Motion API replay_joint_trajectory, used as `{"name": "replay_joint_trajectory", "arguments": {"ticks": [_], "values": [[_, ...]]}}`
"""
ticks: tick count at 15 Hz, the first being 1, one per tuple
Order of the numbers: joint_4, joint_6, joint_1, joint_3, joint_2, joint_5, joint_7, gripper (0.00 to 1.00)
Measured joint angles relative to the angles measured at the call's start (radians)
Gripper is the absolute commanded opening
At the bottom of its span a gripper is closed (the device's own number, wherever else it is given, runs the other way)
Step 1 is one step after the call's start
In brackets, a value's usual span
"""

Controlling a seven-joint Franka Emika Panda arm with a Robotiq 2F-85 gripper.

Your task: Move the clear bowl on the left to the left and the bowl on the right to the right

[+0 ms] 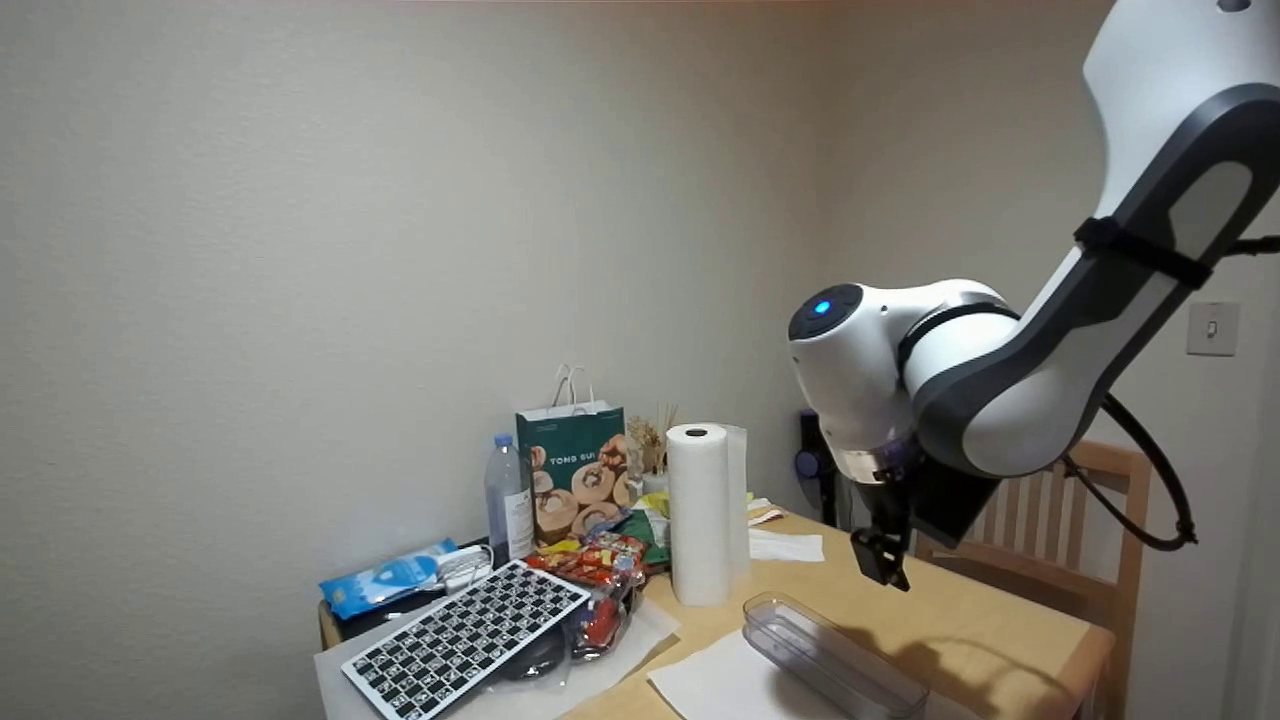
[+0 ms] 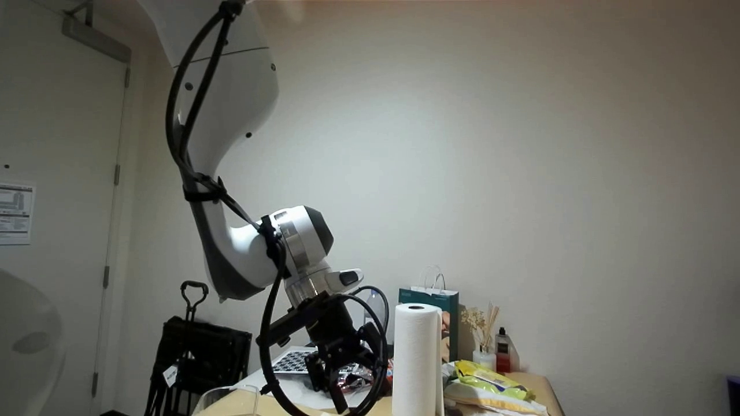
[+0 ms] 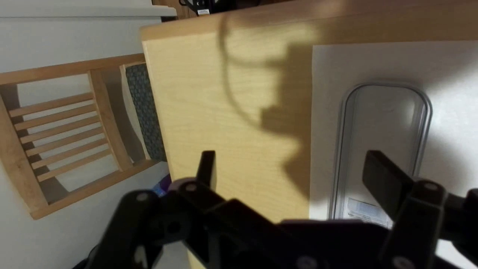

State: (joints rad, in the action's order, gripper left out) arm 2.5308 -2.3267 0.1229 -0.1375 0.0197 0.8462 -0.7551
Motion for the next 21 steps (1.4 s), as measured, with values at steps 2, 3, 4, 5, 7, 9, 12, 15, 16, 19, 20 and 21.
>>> {"name": "replay_joint_trajectory", "arguments": {"ticks": [2, 3, 4, 5, 7, 9, 12, 15, 16, 19, 20, 21], "values": [[0.000, 0.001, 0.000, 0.006, 0.001, 0.000, -0.003, 1.00], [-0.001, 0.001, -0.006, 0.014, 0.001, 0.000, -0.003, 1.00], [-0.001, -0.002, -0.016, 0.028, -0.002, 0.000, -0.003, 1.00], [-0.001, -0.014, -0.024, 0.039, -0.014, 0.000, -0.003, 1.00], [0.000, -0.082, -0.041, 0.050, -0.062, 0.000, -0.003, 1.00], [-0.006, -0.183, -0.067, 0.047, -0.137, 0.021, -0.007, 1.00], [-0.076, -0.274, -0.092, 0.019, -0.271, 0.107, -0.050, 1.00], [-0.168, -0.265, -0.091, 0.003, -0.371, 0.122, -0.080, 1.00], [-0.180, -0.264, -0.091, 0.003, -0.385, 0.123, -0.081, 1.00], [-0.186, -0.264, -0.090, 0.004, -0.391, 0.119, -0.081, 1.00], [-0.186, -0.273, -0.092, 0.004, -0.397, 0.111, -0.076, 1.00], [-0.188, -0.286, -0.095, 0.004, -0.409, 0.109, -0.070, 1.00]]}}
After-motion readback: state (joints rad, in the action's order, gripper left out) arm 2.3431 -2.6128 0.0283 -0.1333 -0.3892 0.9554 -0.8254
